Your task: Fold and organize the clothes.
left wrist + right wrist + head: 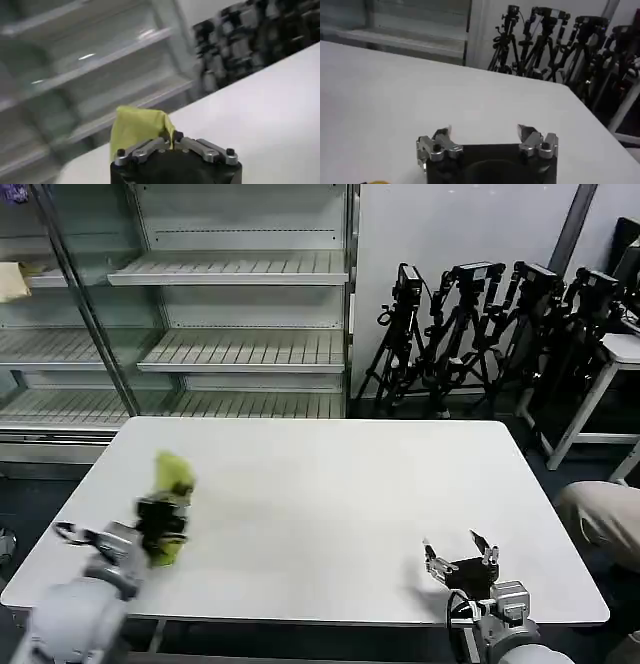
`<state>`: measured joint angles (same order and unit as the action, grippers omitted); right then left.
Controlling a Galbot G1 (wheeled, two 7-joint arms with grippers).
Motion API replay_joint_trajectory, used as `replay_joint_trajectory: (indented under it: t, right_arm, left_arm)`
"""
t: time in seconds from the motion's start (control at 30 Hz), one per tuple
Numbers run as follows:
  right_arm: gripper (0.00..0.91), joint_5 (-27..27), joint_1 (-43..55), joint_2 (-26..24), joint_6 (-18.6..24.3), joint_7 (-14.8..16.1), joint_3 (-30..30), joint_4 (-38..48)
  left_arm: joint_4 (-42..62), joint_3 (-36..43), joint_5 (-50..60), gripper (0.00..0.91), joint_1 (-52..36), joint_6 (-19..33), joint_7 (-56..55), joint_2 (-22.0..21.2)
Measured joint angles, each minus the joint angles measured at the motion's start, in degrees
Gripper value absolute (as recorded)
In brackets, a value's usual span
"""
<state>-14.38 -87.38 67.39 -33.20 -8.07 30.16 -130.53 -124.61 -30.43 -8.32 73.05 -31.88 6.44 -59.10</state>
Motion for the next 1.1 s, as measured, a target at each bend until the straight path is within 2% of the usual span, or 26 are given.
replay_joint_trajectory:
  t: [0.33, 0.63, 0.67, 0.7, 0.73, 1.1]
  right_arm:
    - [0.907, -0.3, 0.0, -0.2, 0.0, 0.0, 1.5, 0.0]
    - [0.907, -0.3, 2.2, -0.8, 0.1, 0.0, 1.8, -0.2]
    - [0.907, -0.3, 2.6, -0.9, 0.1, 0.1, 1.7, -0.2]
    - [0.907, -0.3, 3.0, -0.9, 0.1, 0.0, 1.6, -0.2]
    - [0.907, -0.3, 3.4, -0.9, 0.1, 0.0, 1.5, -0.2]
    - [0.907, -0.3, 5.3, -1.3, 0.9, -0.1, 1.9, -0.5]
  left_arm:
    - [0.4, 17.9, 3.6, 0.01, -5.5, -0.4, -1.7, -8.0]
    - [5.7, 28.0, 1.6, 0.03, -9.8, -0.8, -6.2, -13.4]
    - [6.3, 28.8, 1.9, 0.222, -10.1, -0.9, -6.2, -13.7]
    - [6.9, 29.4, 2.3, 0.796, -10.4, -0.9, -6.3, -13.9]
    - [7.5, 30.0, 2.8, 0.907, -10.8, -0.9, -6.3, -14.2]
    - [12.5, 33.2, 3.2, 0.907, -15.7, -0.4, -8.3, -18.6]
